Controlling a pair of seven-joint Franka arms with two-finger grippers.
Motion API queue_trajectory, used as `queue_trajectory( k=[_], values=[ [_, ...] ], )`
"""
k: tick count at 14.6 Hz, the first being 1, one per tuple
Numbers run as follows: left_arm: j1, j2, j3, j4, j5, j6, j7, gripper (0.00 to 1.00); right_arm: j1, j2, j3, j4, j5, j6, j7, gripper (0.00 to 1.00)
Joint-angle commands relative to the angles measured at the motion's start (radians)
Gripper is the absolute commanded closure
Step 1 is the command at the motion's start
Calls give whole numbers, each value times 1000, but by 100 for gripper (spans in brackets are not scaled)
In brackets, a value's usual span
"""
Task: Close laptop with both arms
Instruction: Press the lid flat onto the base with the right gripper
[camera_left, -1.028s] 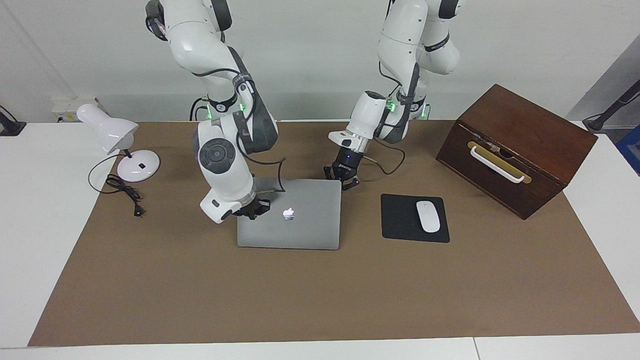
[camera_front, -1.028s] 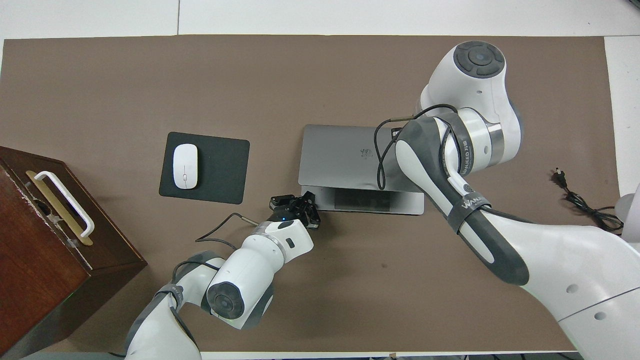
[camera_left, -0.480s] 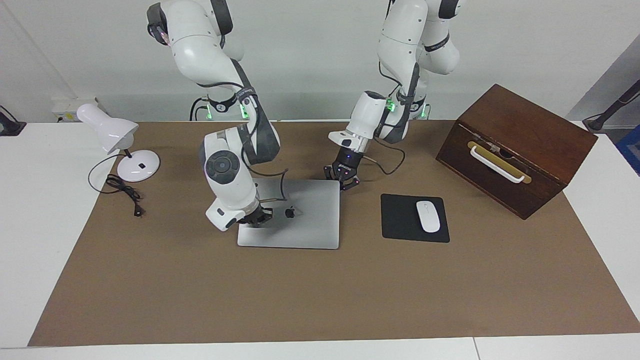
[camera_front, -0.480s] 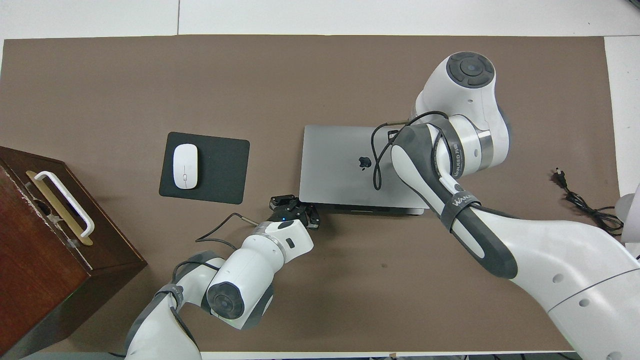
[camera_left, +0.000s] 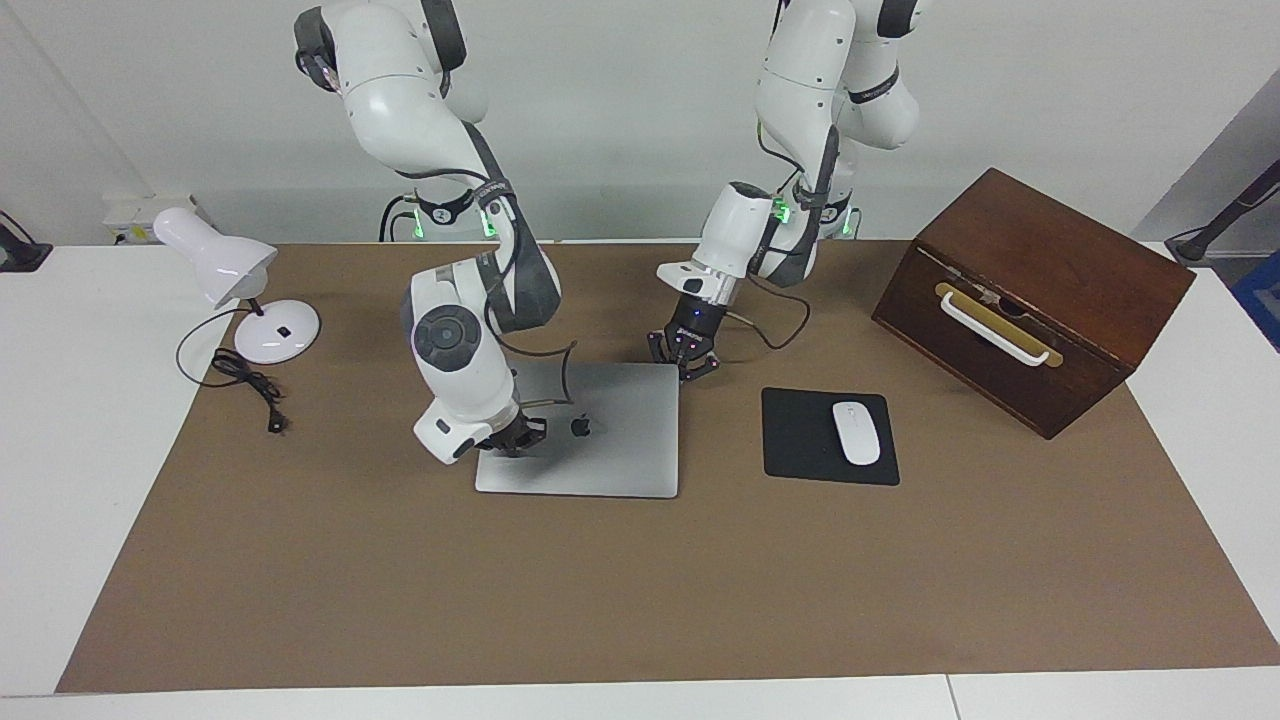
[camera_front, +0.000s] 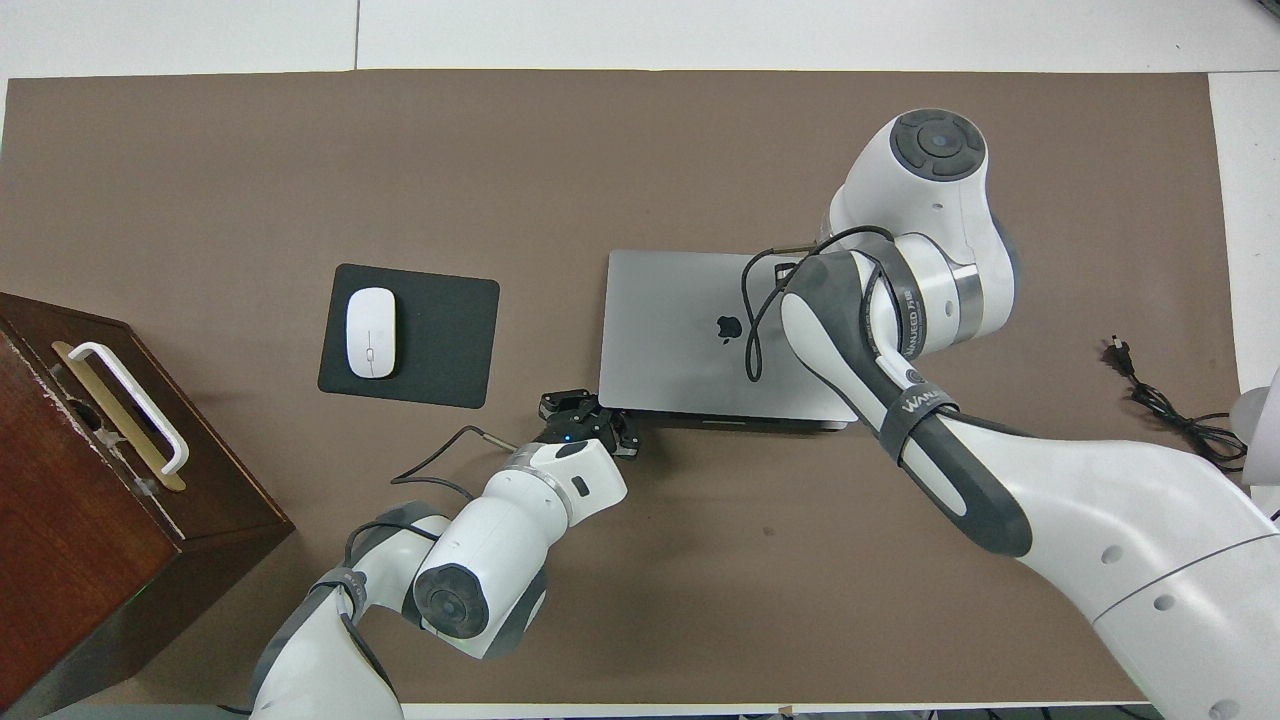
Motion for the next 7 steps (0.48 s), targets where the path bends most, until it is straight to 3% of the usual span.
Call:
queue_trajectory(
  k=[1, 7],
  values=[
    [-5, 46, 13, -13, -17, 4, 18, 100, -6, 2, 3, -24, 20, 30, -25, 100],
    [-2, 46, 13, -12, -20, 4, 15, 100, -6, -30, 3, 6, 17, -19, -22, 100]
  ],
)
